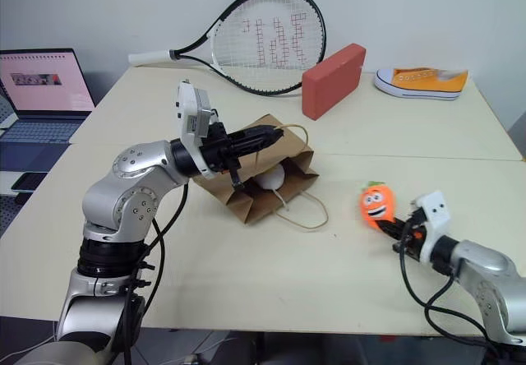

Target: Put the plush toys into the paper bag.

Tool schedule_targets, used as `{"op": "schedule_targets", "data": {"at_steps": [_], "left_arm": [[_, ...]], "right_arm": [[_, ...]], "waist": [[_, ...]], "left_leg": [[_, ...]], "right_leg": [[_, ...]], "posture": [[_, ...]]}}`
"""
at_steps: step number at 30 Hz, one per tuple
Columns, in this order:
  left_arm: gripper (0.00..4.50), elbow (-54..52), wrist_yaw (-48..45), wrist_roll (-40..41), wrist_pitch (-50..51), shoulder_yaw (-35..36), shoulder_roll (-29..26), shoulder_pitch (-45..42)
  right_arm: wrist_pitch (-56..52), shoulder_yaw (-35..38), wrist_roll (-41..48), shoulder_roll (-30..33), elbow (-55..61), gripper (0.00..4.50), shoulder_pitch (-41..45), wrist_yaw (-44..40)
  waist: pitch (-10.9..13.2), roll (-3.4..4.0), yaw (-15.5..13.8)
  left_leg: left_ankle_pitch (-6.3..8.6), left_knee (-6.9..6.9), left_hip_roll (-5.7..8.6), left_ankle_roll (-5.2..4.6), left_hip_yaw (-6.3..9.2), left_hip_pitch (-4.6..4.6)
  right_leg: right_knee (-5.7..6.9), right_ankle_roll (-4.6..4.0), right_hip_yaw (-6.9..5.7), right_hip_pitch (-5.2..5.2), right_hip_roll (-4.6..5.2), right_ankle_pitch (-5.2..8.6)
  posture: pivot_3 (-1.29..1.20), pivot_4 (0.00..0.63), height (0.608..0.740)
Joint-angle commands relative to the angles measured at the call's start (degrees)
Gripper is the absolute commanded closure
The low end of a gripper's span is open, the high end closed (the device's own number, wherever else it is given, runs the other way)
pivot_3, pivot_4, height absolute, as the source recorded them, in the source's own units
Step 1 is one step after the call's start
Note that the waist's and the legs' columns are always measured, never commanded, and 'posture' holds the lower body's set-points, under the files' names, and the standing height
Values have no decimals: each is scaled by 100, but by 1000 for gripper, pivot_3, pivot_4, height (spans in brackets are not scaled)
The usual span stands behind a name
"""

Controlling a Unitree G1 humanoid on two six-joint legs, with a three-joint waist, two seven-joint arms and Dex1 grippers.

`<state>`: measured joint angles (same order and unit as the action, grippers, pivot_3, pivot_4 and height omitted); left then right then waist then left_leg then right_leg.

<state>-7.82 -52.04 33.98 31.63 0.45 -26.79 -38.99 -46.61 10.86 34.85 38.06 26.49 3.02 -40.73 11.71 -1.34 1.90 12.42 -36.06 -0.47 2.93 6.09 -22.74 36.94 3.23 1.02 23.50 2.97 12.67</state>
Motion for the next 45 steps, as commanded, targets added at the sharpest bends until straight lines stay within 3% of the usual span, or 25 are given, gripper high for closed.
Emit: {"op": "schedule_targets", "data": {"at_steps": [1, 9, 14, 24, 43, 45], "left_arm": [[4500, -245, -68, 258, 142, 188, -86, -121], [4500, -477, -72, 585, 447, 264, -215, -81], [4500, -664, -88, 760, 612, 271, -268, -39], [4500, -900, -157, 978, 855, 312, -539, 88], [4500, -878, -103, 865, 791, 120, -393, 92], [4500, -875, -107, 859, 788, 118, -398, 92]], "right_arm": [[-373, -220, 413, 57, 506, 4481, 360, -12], [-1023, -1518, 395, -683, 65, 4481, 1695, 387], [-1057, -1905, 255, -1183, -547, 4481, 2200, 561], [-1073, -1552, 25, -2315, -1847, 4481, 3037, 1294], [-939, -1820, -349, -3313, -2134, 4481, 3382, 1758], [-821, -1842, -486, -3376, -2199, 3833, 3391, 1839]], "waist": [[0, 0, -13], [0, -1, -21], [0, -1, -9], [1, 0, -4], [2, 2, 7], [2, 2, 7]], "left_leg": [[0, 0, 0, 0, 1, 0], [0, 1, 1, 0, 9, -6], [0, 0, 1, 0, 9, -6], [0, 2, -1, 0, 9, -6], [0, 4, -2, 0, 9, -8], [0, 3, -2, 0, 9, -8]], "right_leg": [[-1, -2, -1, -1, 0, 1], [-3, -2, -8, 1, 0, 1], [-1, 3, -7, 4, 0, -3], [4, 4, -7, 9, -3, -4], [6, 4, -6, 13, -5, -4], [6, 4, -6, 13, -5, -5]], "posture": [[0, 150, 740], [0, 150, 740], [0, 150, 740], [0, 150, 740], [0, 150, 740], [0, 150, 740]]}}
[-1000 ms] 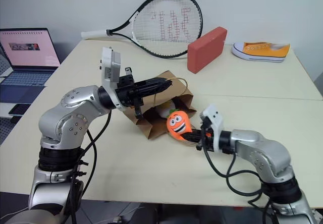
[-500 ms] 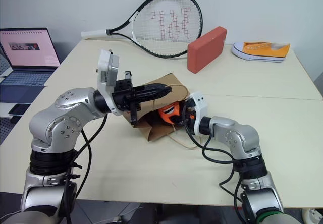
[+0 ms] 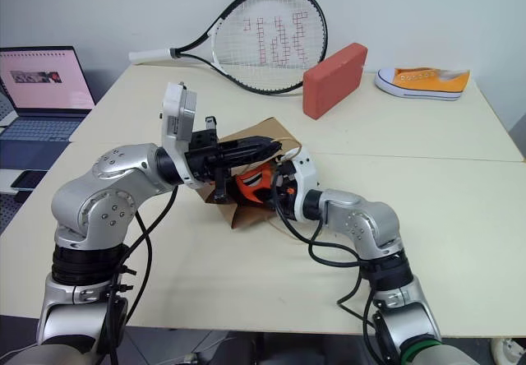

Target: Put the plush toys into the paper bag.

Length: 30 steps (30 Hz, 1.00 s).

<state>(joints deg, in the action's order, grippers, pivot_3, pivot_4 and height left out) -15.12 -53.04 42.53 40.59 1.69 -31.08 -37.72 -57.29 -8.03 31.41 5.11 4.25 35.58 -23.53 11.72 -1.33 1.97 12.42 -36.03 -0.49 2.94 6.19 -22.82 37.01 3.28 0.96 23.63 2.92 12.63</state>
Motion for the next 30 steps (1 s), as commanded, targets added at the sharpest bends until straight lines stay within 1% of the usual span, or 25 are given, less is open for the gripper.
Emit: {"op": "schedule_targets", "data": {"at_steps": [1, 7, 9, 10, 11, 15, 23, 27, 30], "left_arm": [[4500, -140, -9, 4, -111, -1, 23, -34], [4500, -106, 2, -16, -132, 26, 5, -33], [4500, -80, 13, -31, -153, 32, 20, -44], [4500, -66, 21, -44, -168, 34, 29, -49], [4500, -54, 26, -54, -179, 35, 34, -53], [4500, -13, 65, -112, -237, 40, 49, -57], [4500, 48, 74, -217, -323, 3, 70, -47], [4500, 73, 65, -280, -370, -21, 79, -49], [4500, 102, 84, -357, -423, -40, 97, -52]], "right_arm": [[329, -35, -249, -52, 45, 3582, 136, 103], [788, -553, -784, 205, 243, 1376, 66, -73], [921, -701, -925, 266, 292, 722, 49, -130], [974, -766, -988, 299, 318, 303, 41, -155], [1006, -805, -1032, 318, 345, 13, 29, -166], [913, -826, -1031, 422, 532, 13, -22, -296], [551, -658, -816, 971, 1212, 13, -93, -706], [226, -347, -417, 1497, 1770, 13, -154, -1117], [43, -160, -96, 2058, 2199, 13, -343, -1501]], "waist": [[0, 0, 0], [0, 1, 1], [0, 1, 4], [0, 1, 4], [1, 1, 5], [1, 1, 4], [0, 1, -4], [1, 1, -16], [0, 0, -21]], "left_leg": [[0, 0, 0, 0, 0, 0], [0, 1, 0, 0, 0, -1], [0, 1, 0, 0, 0, -1], [0, 1, 0, 0, 0, -1], [0, 1, 0, 0, 0, -1], [0, 2, 0, 0, 0, -1], [0, 2, 0, 0, 0, -2], [0, 2, 0, 0, 0, -6], [0, 1, 0, 0, 1, -6]], "right_leg": [[0, 0, 0, 0, 0, 0], [-1, 0, 0, 2, 0, 0], [1, 0, 0, 3, 0, 0], [1, 0, 0, 3, 0, 0], [0, 0, 0, 3, 0, 0], [0, 0, 0, 4, 0, 0], [-1, -1, 0, 4, 0, 0], [-3, -1, -1, 4, 1, 1], [-4, -1, -1, 3, 1, 1]], "posture": [[0, 150, 740], [0, 150, 740], [0, 150, 740], [0, 150, 740], [0, 150, 740], [0, 150, 740], [0, 150, 740], [0, 150, 740], [0, 150, 740]]}}
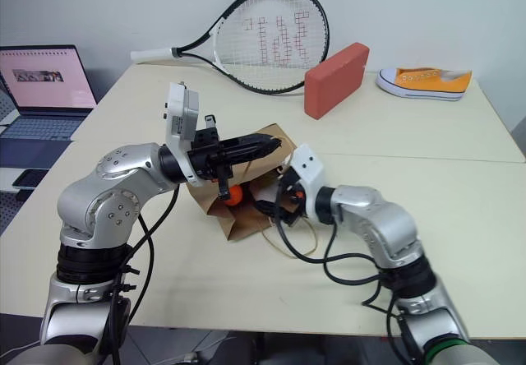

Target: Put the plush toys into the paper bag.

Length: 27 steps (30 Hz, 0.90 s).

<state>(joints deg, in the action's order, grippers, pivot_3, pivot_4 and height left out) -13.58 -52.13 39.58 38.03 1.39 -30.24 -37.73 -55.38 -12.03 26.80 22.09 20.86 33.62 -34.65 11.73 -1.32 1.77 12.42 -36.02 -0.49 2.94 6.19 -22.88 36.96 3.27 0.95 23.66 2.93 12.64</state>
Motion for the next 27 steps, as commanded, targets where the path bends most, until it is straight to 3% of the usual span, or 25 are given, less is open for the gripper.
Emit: {"op": "schedule_targets", "data": {"at_steps": [1, 7, 10, 16, 23, 27], "left_arm": [[4500, -42, -5, -91, -186, -18, 26, -50], [4500, 31, 75, -196, -289, -39, 133, -110], [4500, 28, 71, -197, -287, -19, 151, -129], [4500, 14, 67, -188, -300, -28, 154, -128], [4500, 28, 77, -208, -334, -11, 135, -157], [4500, 1, 99, -211, -343, 7, 121, -133]], "right_arm": [[-164, 297, 489, 565, 710, 13, -243, -552], [-67, 742, 965, 1470, 1302, 13, -873, -1132], [93, 938, 831, 1685, 1164, 13, -1248, -1008], [927, 523, -116, 1304, 218, 13, -1580, -392], [1722, -49, -896, 874, -599, 13, -1542, -243], [1934, -222, -1186, 754, -859, 941, -1493, -243]], "waist": [[0, 0, -2], [0, -1, 2], [0, -1, 4], [0, -2, 10], [0, -2, 6], [0, -2, 8]], "left_leg": [[0, 0, 0, 0, 0, 1], [0, 0, 0, 0, -2, 1], [0, -1, 0, 0, -3, 0], [0, -3, -1, 0, -11, 3], [0, -1, 0, 0, -7, 0], [0, -2, 0, 0, -7, 3]], "right_leg": [[0, 0, -1, -1, 0, 0], [-1, -2, 1, -1, 0, 2], [-2, -1, 1, -1, 0, 2], [-3, -11, 6, -1, 0, 8], [-2, 1, 4, 0, 0, 0], [-1, 2, 5, -1, 0, 0]], "posture": [[0, 150, 740], [0, 150, 740], [0, 150, 740], [0, 150, 740], [0, 150, 740], [0, 150, 740]]}}
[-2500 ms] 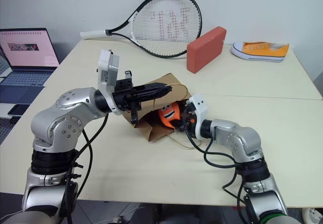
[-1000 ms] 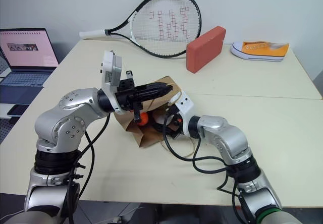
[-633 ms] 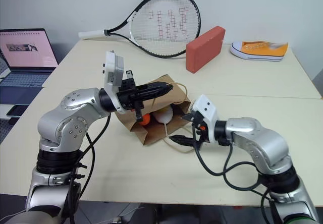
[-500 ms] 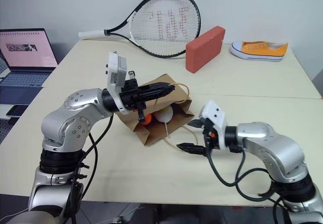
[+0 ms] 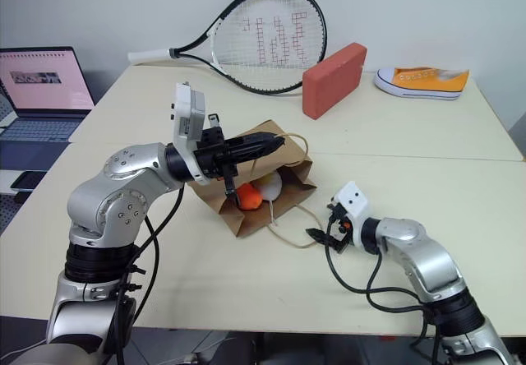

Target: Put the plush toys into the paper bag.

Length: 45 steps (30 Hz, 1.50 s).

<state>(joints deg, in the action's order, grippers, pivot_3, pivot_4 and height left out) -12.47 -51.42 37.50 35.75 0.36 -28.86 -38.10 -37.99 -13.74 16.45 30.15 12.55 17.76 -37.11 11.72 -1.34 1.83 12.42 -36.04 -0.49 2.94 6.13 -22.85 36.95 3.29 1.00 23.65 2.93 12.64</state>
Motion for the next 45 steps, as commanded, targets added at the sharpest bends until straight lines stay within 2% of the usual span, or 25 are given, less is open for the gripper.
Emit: {"op": "schedule_targets", "data": {"at_steps": [1, 9, 10, 17, 23, 26, 30, 34, 39, 45], "left_arm": [[4500, -114, 35, -1, -117, 113, -18, -91], [4500, -94, 46, -22, -161, 123, -55, -67], [4500, -79, 43, -31, -171, 136, -73, -74], [4500, 98, -96, 111, -117, 430, -384, -296], [4500, 315, -496, 325, 86, 542, -762, -643], [4500, 833, -615, 278, 29, 529, -722, -1056], [4500, 1555, -683, -57, -302, 340, -484, -1513], [4500, 2245, -716, -392, -650, 223, -173, -1883], [4500, 3198, -482, -833, -1120, 191, 306, -2315], [4500, 3403, -654, -914, -1127, 230, 454, -2394]], "right_arm": [[222, -41, -166, -75, -57, 1296, 93, -10], [318, 75, -198, -230, -60, 4270, 156, -65], [280, 122, -165, -253, -15, 4482, 192, -43], [-681, 774, 625, -54, 841, 4482, 421, -215], [-2322, 2156, 2207, 336, 1461, 4482, 897, -268], [-2956, 2797, 2873, 786, 1453, 4482, 1264, -314], [-3567, 3307, 3446, 1117, 1204, 4482, 1837, -104], [-3780, 3439, 3638, 1293, 944, 4482, 2231, 94], [-3633, 3256, 3431, 1285, 500, 4482, 2482, 326], [-3648, 3077, 3416, 1048, 409, 4482, 2615, 642]], "waist": [[0, 0, 3], [0, 0, 0], [0, 0, 0], [0, 0, 1], [1, 1, -20], [1, 1, -35], [1, 1, -22], [1, 1, -19], [1, 1, -17], [2, 2, 12]], "left_leg": [[0, 0, 0, 0, 0, 1], [0, 0, 0, 0, 2, 0], [0, 0, 0, 0, 1, 0], [0, 1, 0, 0, 2, -1], [0, 0, 1, 0, 4, -3], [0, -2, 1, 0, 6, -2], [0, -1, 1, -1, 3, -1], [0, 1, 1, -1, 4, -2], [0, -1, 2, -1, 2, -5], [0, 6, 1, -1, 0, -12]], "right_leg": [[0, 0, 0, 0, 0, 0], [0, 0, -1, -1, 0, 0], [0, 0, 0, -1, 0, 0], [1, 0, -2, 0, 0, 0], [1, 0, -3, 0, 0, 0], [-1, -1, -6, -5, 0, 0], [-3, -9, -5, -5, 1, 5], [-2, -2, -5, -4, 0, 0], [-1, 1, -4, -1, 0, -1], [6, 2, -1, 15, 0, -2]], "posture": [[0, 150, 740], [0, 150, 740], [0, 150, 740], [0, 150, 740], [0, 150, 740], [0, 150, 740], [0, 150, 740], [0, 150, 740], [0, 150, 740], [0, 150, 740]]}}
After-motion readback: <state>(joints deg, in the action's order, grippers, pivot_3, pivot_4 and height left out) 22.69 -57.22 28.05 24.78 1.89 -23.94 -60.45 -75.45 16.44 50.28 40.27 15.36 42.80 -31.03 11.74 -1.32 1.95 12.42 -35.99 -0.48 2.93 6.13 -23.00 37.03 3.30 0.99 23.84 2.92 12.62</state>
